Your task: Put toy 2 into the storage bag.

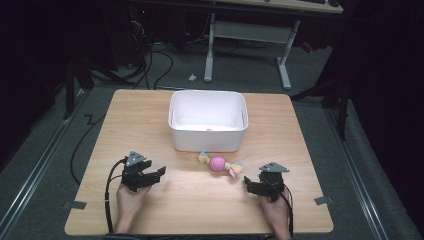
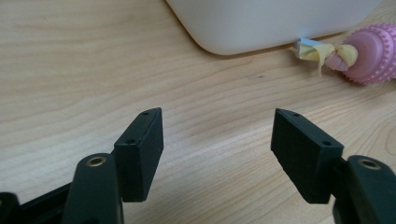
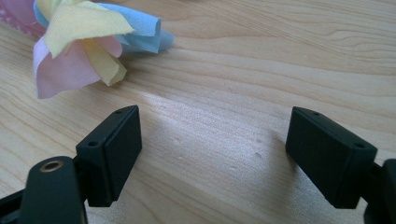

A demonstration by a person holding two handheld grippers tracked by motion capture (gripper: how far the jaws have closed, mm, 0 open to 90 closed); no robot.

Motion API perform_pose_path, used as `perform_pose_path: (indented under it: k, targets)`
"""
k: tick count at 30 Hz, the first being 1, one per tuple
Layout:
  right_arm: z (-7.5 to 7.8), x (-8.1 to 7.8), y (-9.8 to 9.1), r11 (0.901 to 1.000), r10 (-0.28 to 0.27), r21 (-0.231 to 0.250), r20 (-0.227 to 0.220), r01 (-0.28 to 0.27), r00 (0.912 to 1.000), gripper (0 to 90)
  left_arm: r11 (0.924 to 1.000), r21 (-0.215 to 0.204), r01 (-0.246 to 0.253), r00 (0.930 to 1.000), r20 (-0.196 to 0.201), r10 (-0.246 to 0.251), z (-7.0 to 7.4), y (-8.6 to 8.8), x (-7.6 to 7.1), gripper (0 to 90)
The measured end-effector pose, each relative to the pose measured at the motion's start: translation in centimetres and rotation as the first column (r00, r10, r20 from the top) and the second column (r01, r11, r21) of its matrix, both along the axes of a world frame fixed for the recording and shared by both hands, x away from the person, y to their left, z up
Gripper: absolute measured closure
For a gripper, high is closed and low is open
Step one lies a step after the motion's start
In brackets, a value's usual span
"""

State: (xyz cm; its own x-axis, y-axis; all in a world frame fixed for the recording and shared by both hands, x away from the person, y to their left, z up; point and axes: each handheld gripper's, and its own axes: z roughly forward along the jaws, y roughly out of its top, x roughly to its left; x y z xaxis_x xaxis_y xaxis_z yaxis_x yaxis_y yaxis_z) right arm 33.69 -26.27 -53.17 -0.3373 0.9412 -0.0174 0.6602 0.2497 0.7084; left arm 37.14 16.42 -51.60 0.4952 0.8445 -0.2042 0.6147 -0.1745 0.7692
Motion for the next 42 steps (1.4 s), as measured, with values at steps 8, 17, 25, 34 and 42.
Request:
perform_pose_path:
  k: [8, 17, 25, 34, 42]
  targets:
    - [0.0, 0.0, 0.0, 1.0, 0.001, -0.001, 0.0, -0.001, 1.0, 18.7, 0.9981, 0.056, -0.025, 0.9997, 0.0, 0.025, -1.3, -0.3, 0.3, 34.0]
    - [0.0, 0.0, 0.0, 1.0, 0.001, 0.0, -0.001, -0.001, 1.0, 18.6, 0.9897, 0.141, -0.023, 0.9995, 0.026, 0.019, -2.0, -1.1, 0.3, 31.8]
    - [0.0, 0.0, 0.1, 1.0, 0.004, -0.002, -0.003, -0.004, 1.0, 16.5, 0.9795, 0.199, -0.033, 0.999, 0.036, 0.026, -2.0, -1.6, 0.2, 26.6]
    - [1.0, -0.6, 0.1, 0.9955, 0.095, 0.005, -0.001, -0.095, 0.9955, 25.9, 0.9783, 0.205, -0.034, 0.999, 0.036, 0.027, -2.0, -1.7, 0.2, 25.2]
    - [4.3, -0.6, 0.9, 0.9849, 0.172, 0.013, 0.054, -0.173, 0.9837, 26.6, 0.9784, 0.204, -0.032, 0.9991, 0.035, 0.025, -2.0, -1.7, 0.2, 24.8]
